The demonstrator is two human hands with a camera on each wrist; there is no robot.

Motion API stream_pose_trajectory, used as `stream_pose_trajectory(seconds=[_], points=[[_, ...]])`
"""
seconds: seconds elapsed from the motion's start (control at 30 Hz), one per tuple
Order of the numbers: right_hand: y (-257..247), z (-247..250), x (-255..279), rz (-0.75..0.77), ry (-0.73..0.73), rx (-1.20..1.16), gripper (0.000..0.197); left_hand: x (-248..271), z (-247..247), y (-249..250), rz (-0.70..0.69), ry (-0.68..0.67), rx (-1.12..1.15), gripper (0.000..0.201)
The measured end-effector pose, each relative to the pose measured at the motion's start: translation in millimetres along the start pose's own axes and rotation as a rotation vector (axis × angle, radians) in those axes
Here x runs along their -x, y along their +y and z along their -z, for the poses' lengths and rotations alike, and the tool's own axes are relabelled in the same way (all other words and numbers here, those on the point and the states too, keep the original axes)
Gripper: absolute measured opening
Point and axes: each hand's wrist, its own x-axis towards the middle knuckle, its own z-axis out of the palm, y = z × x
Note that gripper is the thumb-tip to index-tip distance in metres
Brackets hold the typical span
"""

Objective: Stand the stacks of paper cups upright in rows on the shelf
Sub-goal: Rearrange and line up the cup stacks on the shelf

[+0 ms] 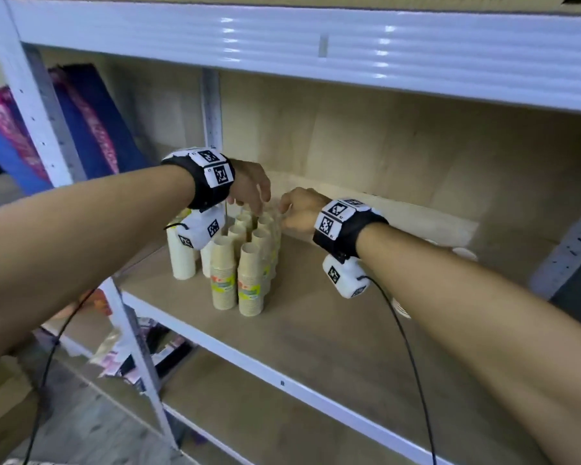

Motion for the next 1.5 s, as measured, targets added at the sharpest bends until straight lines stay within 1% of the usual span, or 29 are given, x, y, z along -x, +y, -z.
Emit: stream_pose_trajectory(seconds=[0.07,0.17,0.3,0.33,0.37,0.43,0.47,0.5,0.6,0.73,0.83,0.93,1.0,1.07,1.13,1.17,1.27,1.37,1.5], points=[[-15,-7,-1,0.046,-0.03,-0.026,0.036,10,-6,-16,0.031,-0.002,0.018,0.037],[-33,-19,0,0.11,-0.065,-0.007,0.032,23,-18,-32,0.071,-0.028,0.015,0.038],[-52,-37,0,0.103,-0.087,0.014,0.025,30,-36,-44,0.095,-0.078,0.067,0.036],[-55,-41,0,0.095,-0.091,0.008,0.027,31,-41,-45,0.101,-0.085,0.077,0.036],[-58,-45,0,0.085,-0.091,-0.005,0.032,32,-45,-46,0.101,-0.09,0.084,0.037],[-62,-51,2,0.075,-0.085,-0.006,0.048,34,-53,-46,0.09,-0.106,0.089,0.042],[-63,-53,3,0.082,-0.08,0.007,0.051,35,-56,-46,0.085,-0.11,0.08,0.045],[-63,-54,4,0.099,-0.081,0.021,0.047,37,-58,-45,0.081,-0.111,0.074,0.047],[-62,-56,8,0.132,-0.097,0.027,0.018,38,-65,-44,0.079,-0.083,0.085,0.047],[-62,-62,9,0.109,-0.086,0.054,0.014,39,-71,-49,0.096,-0.058,0.135,0.045],[-62,-67,6,0.071,-0.093,0.072,0.019,39,-75,-51,0.083,-0.06,0.163,0.041],[-61,-66,6,0.073,-0.1,0.069,0.018,40,-77,-50,0.062,-0.057,0.149,0.03],[-60,-63,7,0.074,-0.094,0.072,0.019,40,-77,-47,0.05,-0.064,0.124,0.031],[-57,-62,9,0.064,-0.091,0.07,0.015,39,-75,-46,0.034,-0.076,0.088,0.036],[-54,-59,10,0.051,-0.11,0.076,0.006,38,-72,-42,0.027,-0.071,0.045,0.034],[-52,-57,10,0.046,-0.12,0.074,0.008,39,-70,-39,0.027,-0.073,0.039,0.031],[-42,-49,10,0.041,-0.137,0.068,0.023,37,-64,-27,0.024,-0.073,0.053,0.028],[-31,-39,13,-0.002,-0.163,0.087,0.032,32,-57,-10,-0.006,-0.091,0.081,0.029],[-12,-20,20,-0.045,-0.169,0.112,0.033,25,-44,20,-0.068,-0.1,0.075,0.026]])
